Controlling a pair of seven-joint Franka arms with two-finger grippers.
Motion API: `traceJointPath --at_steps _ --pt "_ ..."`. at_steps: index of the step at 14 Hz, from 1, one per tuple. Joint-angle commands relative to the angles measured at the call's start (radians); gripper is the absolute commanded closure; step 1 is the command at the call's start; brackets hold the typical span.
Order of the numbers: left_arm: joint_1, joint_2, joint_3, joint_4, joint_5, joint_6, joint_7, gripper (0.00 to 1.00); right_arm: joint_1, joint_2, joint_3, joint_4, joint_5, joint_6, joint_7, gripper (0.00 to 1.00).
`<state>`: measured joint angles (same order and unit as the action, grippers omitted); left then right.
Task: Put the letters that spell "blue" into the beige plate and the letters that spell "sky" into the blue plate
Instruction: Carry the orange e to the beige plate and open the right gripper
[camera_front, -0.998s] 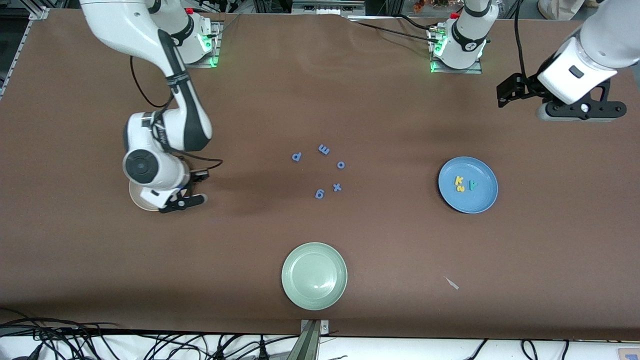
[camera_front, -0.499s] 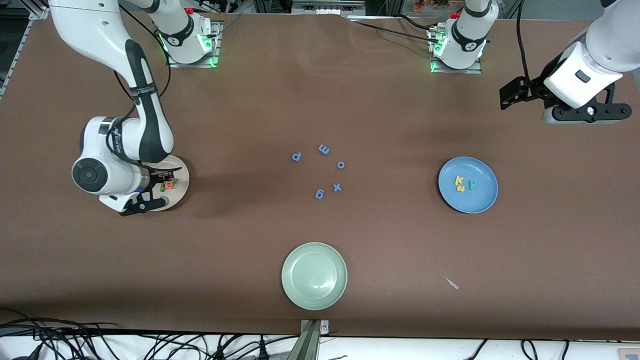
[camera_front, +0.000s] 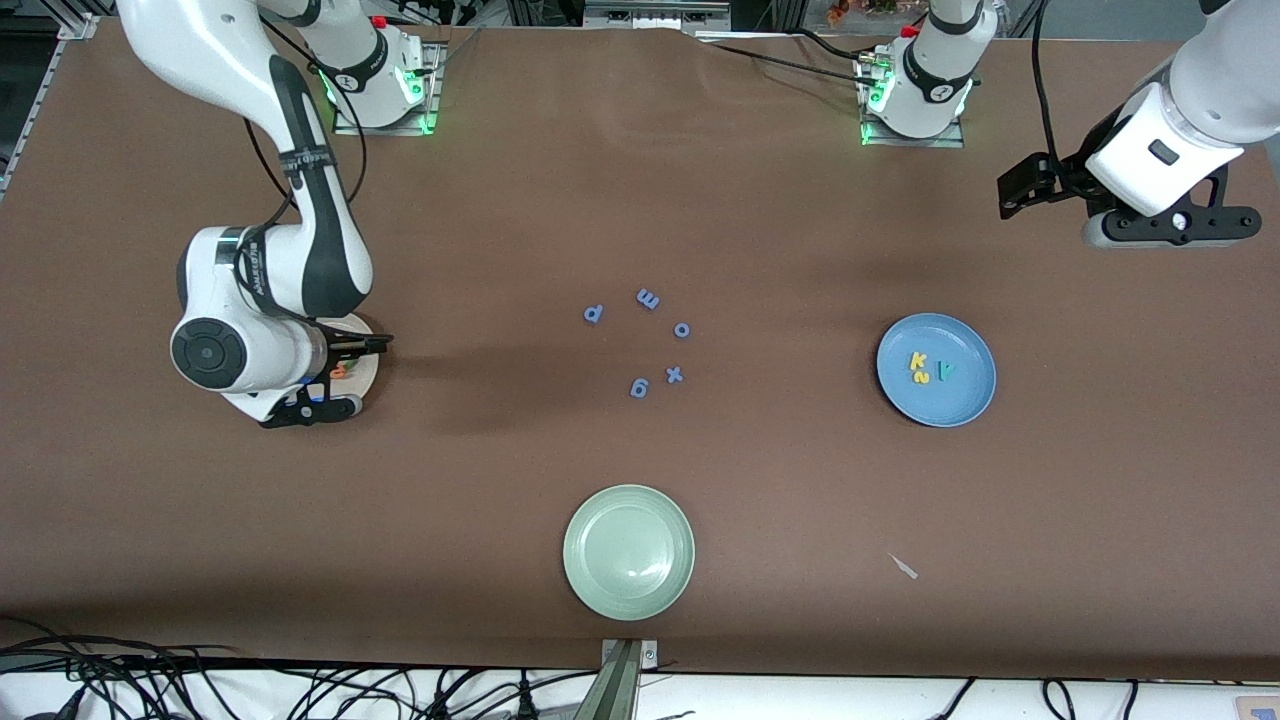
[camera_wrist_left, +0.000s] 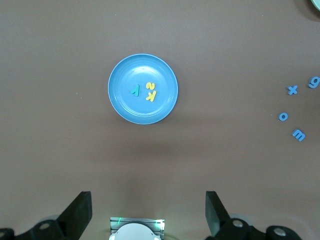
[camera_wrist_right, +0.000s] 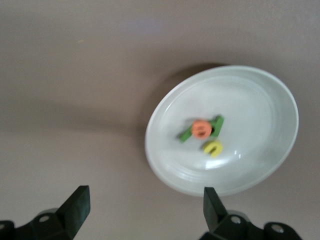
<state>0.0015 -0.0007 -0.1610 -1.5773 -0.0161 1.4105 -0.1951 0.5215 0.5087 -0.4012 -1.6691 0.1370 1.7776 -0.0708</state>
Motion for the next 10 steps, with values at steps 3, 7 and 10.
traceJointPath --at_steps 3,7,10 --pt "0.008 0.004 -0.008 0.026 -0.016 -0.018 -0.014 0.00 -0.005 -0.077 -0.008 0.111 0.004 -0.185 0.017 0.00" --pt "0.008 0.002 -0.008 0.031 -0.016 -0.016 -0.014 0.00 -0.012 -0.143 -0.001 0.120 -0.007 -0.213 0.019 0.00" --pt "0.009 0.004 -0.006 0.031 -0.010 -0.001 -0.012 0.00 -0.201 -0.260 0.184 0.083 -0.049 -0.205 0.069 0.00"
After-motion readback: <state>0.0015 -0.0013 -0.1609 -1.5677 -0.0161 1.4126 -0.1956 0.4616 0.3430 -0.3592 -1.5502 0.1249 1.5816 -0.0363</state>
